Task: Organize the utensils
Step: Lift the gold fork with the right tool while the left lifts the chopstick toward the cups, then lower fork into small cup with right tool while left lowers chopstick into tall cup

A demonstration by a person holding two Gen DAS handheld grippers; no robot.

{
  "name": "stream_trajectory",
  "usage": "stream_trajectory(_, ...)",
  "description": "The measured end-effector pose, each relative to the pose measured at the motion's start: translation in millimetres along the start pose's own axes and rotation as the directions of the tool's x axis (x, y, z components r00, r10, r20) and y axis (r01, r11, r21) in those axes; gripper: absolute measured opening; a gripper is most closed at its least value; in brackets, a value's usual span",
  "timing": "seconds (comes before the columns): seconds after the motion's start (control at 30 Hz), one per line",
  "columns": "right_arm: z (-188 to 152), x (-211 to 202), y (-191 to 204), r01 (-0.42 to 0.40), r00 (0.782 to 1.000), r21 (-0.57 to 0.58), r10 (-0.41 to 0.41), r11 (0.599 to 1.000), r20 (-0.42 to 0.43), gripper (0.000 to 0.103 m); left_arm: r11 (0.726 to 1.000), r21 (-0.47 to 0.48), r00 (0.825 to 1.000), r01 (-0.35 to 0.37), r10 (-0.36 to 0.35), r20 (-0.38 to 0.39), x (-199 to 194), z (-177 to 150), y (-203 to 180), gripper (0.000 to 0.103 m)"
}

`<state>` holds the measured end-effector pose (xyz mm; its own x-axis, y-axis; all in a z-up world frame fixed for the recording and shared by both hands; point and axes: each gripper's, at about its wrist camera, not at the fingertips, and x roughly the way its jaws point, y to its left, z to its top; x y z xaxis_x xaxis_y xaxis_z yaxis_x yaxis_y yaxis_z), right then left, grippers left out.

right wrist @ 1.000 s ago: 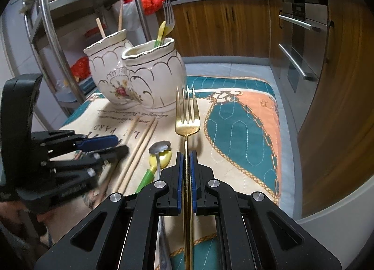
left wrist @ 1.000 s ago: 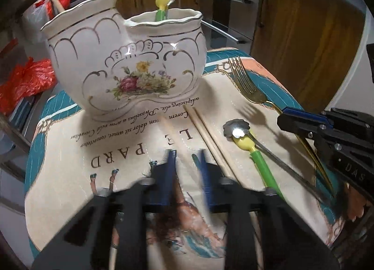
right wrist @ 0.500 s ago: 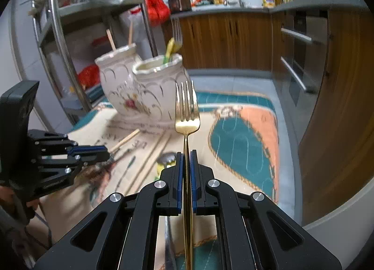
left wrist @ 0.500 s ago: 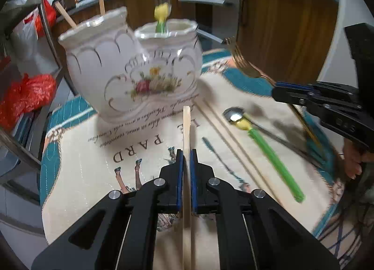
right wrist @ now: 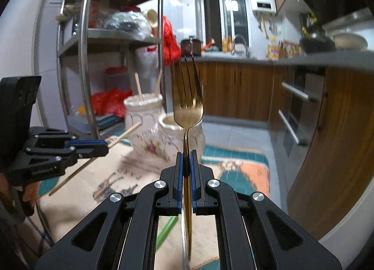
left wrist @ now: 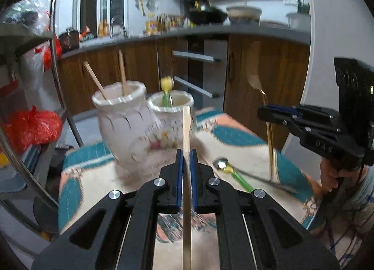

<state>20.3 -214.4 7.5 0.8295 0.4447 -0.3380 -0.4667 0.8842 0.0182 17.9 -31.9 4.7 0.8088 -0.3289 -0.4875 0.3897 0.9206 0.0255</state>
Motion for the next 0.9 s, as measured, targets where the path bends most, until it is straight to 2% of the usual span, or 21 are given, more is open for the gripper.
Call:
stream_trajectory(0.1, 11.5, -4.4, 4.2, 0.017, 0.998, -0.010, -0.017, 1.000, 0.058, 0.007, 1.000, -0.014, 0.997, -0.009, 0.010, 0.073, -8.1, 8.2, 9.0, 0.006)
stream_trajectory(0.23, 33.3, 2.0, 10.2, 0.042, 0.994, -0.022, -0.040, 0.999, 0.098, 0.007, 0.999, -0.029, 0.985, -0.023, 0.028, 0.170, -16.7, 30.0, 22.2, 0.006)
stream_trajectory(0.3, 45.9, 6.2, 12.8, 0.037, 0.994, -0.031, -0.033, 0.999, 0.104, 0.007, 0.998, -0.048, 0.971, -0.031, 0.041, 0.234, -18.2, 45.7, 34.5, 0.006)
stream_trajectory(0.4, 69.6, 15.6, 13.8, 0.015, 0.993, -0.016, -0.013, 1.000, 0.117, 0.007, 0.995, -0.100, 0.953, 0.001, 0.029, 0.302, -17.7, 67.4, 54.9, 0.006)
stream_trajectory(0.5, 86.4, 25.4, 10.6, -0.009, 0.991, 0.006, 0.008, 1.000, 0.133, 0.007, 0.989, -0.141, 0.925, 0.040, 0.016, 0.381, -11.6, 89.9, 76.6, 0.006)
stream_trajectory(0.6, 105.3, 41.4, 0.7, -0.037, 0.988, 0.059, 0.028, 0.998, 0.149, 0.007, 0.987, -0.154, 0.908, 0.037, 0.031, 0.417, 1.8, 108.0, 88.4, 0.006)
stream_trajectory(0.83, 127.2, 73.4, -13.3, -0.054, 0.984, 0.137, 0.029, 0.989, 0.175, 0.007, 0.985, -0.170, 0.893, -0.021, 0.095, 0.440, 41.3, 138.5, 101.1, 0.006)
stream_trajectory(0.9, 126.5, 83.5, -14.8, -0.051, 0.986, 0.150, 0.026, 0.987, 0.164, 0.007, 0.986, -0.167, 0.894, -0.028, 0.099, 0.436, 56.7, 141.8, 100.4, 0.006)
